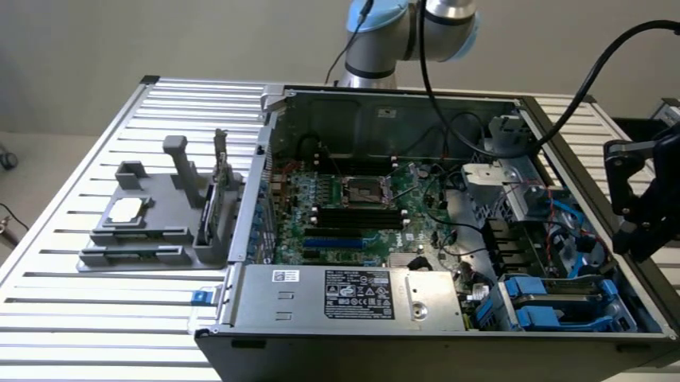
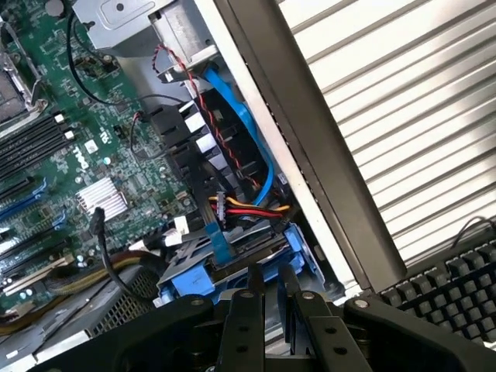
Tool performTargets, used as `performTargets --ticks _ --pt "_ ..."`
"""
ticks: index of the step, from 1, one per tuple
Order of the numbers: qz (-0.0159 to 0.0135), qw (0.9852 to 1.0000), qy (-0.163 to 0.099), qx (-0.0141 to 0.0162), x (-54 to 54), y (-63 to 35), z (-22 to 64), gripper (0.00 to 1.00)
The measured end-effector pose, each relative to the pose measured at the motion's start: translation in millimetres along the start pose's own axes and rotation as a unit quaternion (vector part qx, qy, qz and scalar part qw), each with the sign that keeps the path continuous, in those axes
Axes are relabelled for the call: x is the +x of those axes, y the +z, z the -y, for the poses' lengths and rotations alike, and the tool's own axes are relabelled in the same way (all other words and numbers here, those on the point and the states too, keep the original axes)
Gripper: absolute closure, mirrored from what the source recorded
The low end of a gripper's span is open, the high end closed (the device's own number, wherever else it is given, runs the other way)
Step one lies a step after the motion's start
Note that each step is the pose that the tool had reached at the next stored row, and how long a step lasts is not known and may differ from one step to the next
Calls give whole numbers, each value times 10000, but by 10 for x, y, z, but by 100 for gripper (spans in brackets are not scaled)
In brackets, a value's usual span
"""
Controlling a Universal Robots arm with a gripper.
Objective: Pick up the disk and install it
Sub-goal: 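Insert the first disk wire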
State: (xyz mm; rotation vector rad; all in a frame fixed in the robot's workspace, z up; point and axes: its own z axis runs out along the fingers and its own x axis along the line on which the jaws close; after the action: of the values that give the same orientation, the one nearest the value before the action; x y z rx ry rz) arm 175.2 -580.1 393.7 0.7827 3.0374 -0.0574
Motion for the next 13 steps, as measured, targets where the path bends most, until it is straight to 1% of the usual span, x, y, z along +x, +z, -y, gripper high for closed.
performTargets --ticks 4,8,11,13 --pt "1 10000 85 8 -27 51 -17 78" --pt "-7 9995 320 11 -27 115 -20 78" --pt "-17 9983 591 15 -27 169 -21 78" --pt "-23 9970 773 17 -26 205 -23 78"
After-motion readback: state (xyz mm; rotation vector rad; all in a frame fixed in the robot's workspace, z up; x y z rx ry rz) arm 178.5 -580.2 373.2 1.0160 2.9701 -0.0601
